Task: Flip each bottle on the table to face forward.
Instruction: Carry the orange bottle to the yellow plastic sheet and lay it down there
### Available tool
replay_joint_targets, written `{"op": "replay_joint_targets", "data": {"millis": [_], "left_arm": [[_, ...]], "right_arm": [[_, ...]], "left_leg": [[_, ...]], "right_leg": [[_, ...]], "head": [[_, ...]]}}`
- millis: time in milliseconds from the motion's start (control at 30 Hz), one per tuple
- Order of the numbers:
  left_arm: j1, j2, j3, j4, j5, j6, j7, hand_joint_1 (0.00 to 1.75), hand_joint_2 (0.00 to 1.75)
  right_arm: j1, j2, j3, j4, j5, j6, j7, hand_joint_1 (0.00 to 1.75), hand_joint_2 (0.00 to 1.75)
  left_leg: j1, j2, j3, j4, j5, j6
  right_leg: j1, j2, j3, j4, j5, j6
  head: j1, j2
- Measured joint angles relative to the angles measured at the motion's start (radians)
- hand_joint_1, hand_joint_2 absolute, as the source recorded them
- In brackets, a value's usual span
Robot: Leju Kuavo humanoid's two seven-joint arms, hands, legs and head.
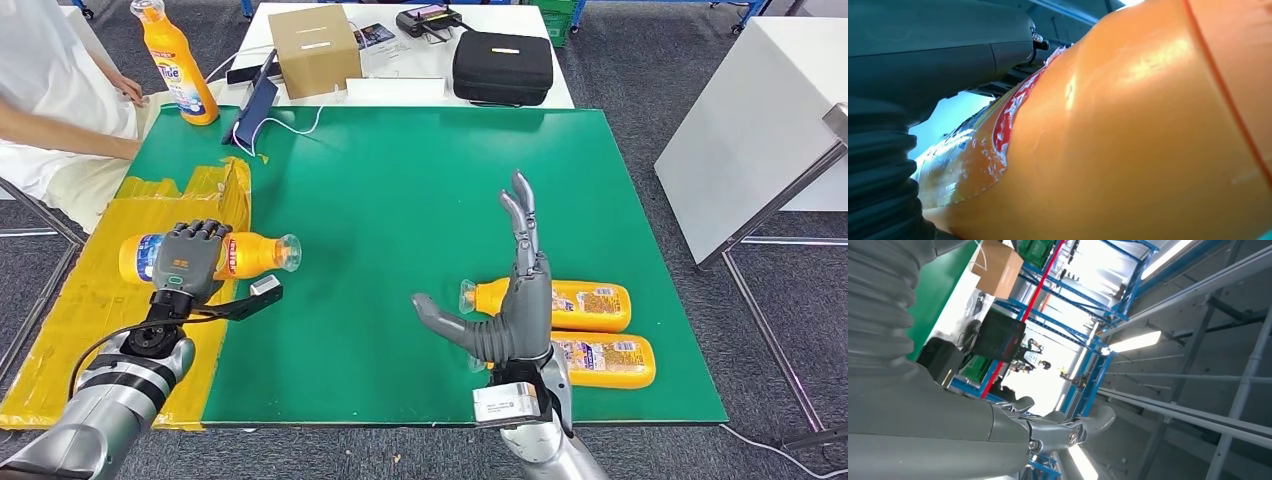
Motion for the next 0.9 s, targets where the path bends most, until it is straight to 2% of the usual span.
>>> {"op": "replay_joint_targets", "data": {"millis": [33, 67, 167, 200, 367, 633, 800, 900], "left_arm": [[0.005, 0.002, 0.008, 0.003, 0.009, 0.000, -0.012, 1.75, 1.75], [0.011, 0.004, 0.017, 0.005, 0.021, 0.000, -0.026, 1.64, 1.75], [0.030, 0.001, 0.045, 0.007, 0.062, 0.000, -0.078, 0.34, 1.75], [0.036, -0.002, 0.054, 0.007, 0.071, 0.001, -0.093, 0.00, 1.75], [0.057, -0.021, 0.092, 0.007, 0.082, 0.002, -0.138, 0.00, 1.75], [0.056, -0.038, 0.112, 0.017, 0.075, 0.003, -0.142, 0.00, 1.75], [0.041, -0.061, 0.111, 0.081, 0.040, 0.000, -0.129, 0.00, 1.75], [0.022, -0.075, 0.111, 0.133, 0.027, -0.045, -0.118, 0.00, 1.75]], "right_arm": [[0.000, -0.001, -0.002, 0.000, -0.001, 0.000, 0.000, 0.00, 1.75], [0.001, -0.002, -0.003, 0.000, -0.002, 0.001, 0.000, 0.00, 1.75], [0.001, -0.002, -0.003, 0.001, -0.002, 0.005, 0.000, 0.00, 1.75], [0.000, -0.002, -0.003, 0.001, -0.002, 0.007, 0.000, 0.00, 1.75], [0.000, -0.002, -0.003, 0.006, -0.003, 0.012, 0.000, 0.00, 1.75], [-0.001, -0.002, -0.003, 0.012, -0.003, 0.018, 0.002, 0.00, 1.75], [-0.006, 0.000, -0.003, 0.025, -0.003, 0.032, 0.009, 0.00, 1.75], [-0.012, 0.002, -0.003, 0.033, 0.000, 0.042, 0.016, 0.00, 1.75]], "left_leg": [[0.000, 0.000, 0.000, 0.000, 0.000, 0.000], [0.000, 0.000, 0.000, 0.000, 0.000, 0.000], [0.000, 0.000, 0.000, 0.000, 0.000, 0.000], [0.000, 0.000, 0.000, 0.000, 0.000, 0.000], [0.000, 0.000, 0.000, 0.000, 0.000, 0.000], [0.000, 0.000, 0.000, 0.000, 0.000, 0.000], [0.000, 0.000, 0.000, 0.000, 0.000, 0.000], [0.000, -0.001, 0.000, 0.000, 0.000, 0.000]], "right_leg": [[0.000, 0.000, 0.000, 0.000, 0.000, 0.000], [0.000, 0.000, 0.000, 0.000, 0.000, 0.000], [0.000, 0.000, 0.000, 0.000, 0.000, 0.000], [0.000, 0.000, 0.000, 0.000, 0.000, 0.000], [0.000, 0.000, 0.000, 0.000, 0.000, 0.000], [0.000, 0.000, 0.000, 0.000, 0.000, 0.000], [0.000, 0.000, 0.000, 0.000, 0.000, 0.000], [0.000, -0.001, 0.001, 0.000, 0.000, 0.000]], "head": [[0.000, 0.000], [0.000, 0.000], [0.000, 0.000], [0.000, 0.000], [0.000, 0.000], [0.000, 0.000], [0.000, 0.000], [0.000, 0.000]]}}
